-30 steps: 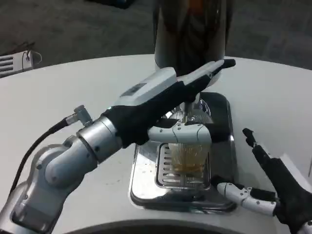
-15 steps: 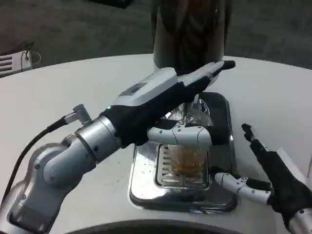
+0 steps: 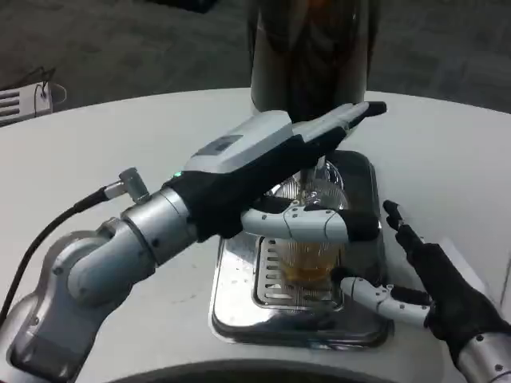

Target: Grasp the cup under the faucet to collect the drink, then remove the cup.

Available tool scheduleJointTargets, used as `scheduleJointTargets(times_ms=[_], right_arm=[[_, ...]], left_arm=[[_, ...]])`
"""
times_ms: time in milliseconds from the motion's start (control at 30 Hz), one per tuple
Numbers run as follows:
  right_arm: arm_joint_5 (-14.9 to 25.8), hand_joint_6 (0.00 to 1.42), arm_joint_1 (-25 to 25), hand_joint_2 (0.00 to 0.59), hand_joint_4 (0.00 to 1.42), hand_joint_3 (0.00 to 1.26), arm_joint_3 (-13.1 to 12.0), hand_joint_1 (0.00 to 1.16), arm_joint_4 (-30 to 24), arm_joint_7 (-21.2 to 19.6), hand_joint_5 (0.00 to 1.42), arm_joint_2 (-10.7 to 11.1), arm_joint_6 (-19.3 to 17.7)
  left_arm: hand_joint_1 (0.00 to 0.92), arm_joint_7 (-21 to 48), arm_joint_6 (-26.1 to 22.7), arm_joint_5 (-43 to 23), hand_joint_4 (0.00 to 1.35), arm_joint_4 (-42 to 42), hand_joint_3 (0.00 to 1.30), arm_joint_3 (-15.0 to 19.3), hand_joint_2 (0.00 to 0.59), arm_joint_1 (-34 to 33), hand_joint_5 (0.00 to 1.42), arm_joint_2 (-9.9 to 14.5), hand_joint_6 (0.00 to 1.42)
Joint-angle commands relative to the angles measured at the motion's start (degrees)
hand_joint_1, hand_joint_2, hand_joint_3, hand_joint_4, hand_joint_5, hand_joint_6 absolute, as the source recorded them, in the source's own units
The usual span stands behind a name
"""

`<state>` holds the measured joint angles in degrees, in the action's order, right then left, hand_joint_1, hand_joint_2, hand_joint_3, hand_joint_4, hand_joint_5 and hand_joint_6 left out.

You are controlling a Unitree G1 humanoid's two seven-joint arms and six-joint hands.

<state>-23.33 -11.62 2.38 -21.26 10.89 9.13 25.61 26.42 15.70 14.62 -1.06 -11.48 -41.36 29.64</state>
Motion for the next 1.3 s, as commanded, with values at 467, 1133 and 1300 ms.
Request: scheduleJointTargets(times_ms=[467,1133,1300], right_arm=[[2.8,0.0,-2.8,0.27,0.0,0.0,0.6,0.7,2.7,-1.7,0.0,0.2,0.0],[4.2,0.0,-3.0,0.271,0.0,0.0,0.7,0.7,2.4,-2.8,0.0,0.3,-0.5],[5.0,0.0,-3.3,0.271,0.0,0.0,1.2,0.7,2.5,-2.5,0.0,0.4,-0.5]], left_arm=[[0.0,-0.3,0.4,-0.2,0.0,5.7,0.04,2.8,0.001,4.8,0.04,0.5,0.08],[0.0,-10.3,9.4,-5.9,0.0,2.3,0.09,10.6,0.025,8.0,0.08,-5.7,0.11],[0.0,-9.7,8.8,-6.3,0.0,2.7,0.1,11.6,0.027,10.2,0.09,-5.1,0.12]])
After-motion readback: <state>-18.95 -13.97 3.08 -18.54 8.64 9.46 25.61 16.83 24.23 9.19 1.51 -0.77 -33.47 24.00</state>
